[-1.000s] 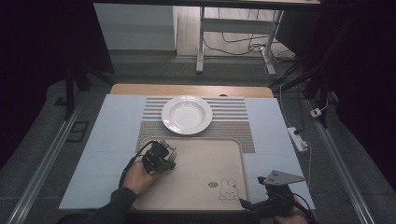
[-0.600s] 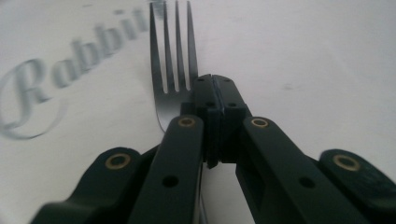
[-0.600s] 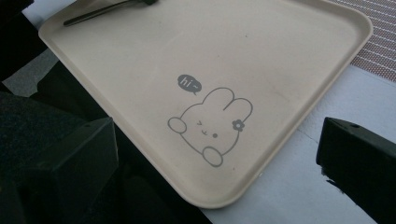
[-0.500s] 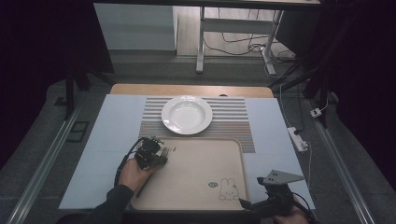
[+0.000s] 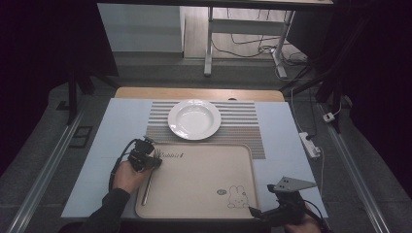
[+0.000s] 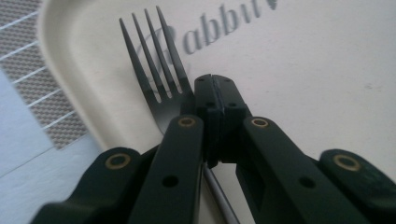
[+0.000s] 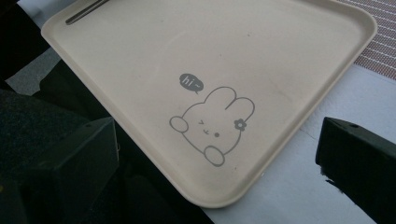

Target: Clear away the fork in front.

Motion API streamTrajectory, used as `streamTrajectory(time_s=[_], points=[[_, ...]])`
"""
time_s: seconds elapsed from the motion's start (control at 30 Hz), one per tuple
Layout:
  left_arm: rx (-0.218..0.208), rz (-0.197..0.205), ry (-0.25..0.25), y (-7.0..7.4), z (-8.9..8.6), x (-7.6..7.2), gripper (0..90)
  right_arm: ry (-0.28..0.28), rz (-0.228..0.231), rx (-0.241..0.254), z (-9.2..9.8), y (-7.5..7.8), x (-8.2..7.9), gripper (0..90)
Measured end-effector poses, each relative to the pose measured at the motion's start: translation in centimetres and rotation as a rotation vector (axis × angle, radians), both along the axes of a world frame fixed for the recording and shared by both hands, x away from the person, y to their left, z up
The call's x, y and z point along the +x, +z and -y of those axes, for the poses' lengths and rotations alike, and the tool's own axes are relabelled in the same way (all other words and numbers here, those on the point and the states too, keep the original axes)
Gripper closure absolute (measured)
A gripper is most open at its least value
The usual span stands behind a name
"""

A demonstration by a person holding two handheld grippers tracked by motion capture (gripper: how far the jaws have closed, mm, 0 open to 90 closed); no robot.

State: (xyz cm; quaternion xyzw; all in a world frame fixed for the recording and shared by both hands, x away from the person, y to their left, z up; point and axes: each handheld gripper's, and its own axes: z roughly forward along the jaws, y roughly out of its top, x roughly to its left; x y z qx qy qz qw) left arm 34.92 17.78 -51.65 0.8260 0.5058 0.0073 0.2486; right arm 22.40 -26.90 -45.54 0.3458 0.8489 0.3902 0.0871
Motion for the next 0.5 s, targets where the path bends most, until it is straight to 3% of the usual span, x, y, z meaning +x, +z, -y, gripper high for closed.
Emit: streamTrajectory(time_s=[0.17,0.33,0.5], points=[[0.0,0.003,-0.001,0.0,-0.1,0.0,88.6,0.004,0.0,-0.003,-0.1,0.0,0.0,0.0],[0.009,0.012,-0.021,0.5,-0.2,-0.3,75.6,0.008,0.003,0.002,0.0,0.0,-0.1,0.0],[-0.084,0.057,-0.029,1.9,-1.2,-1.1,59.3,0.008,0.001,-0.003,-0.1,0.1,-0.1,0.0]])
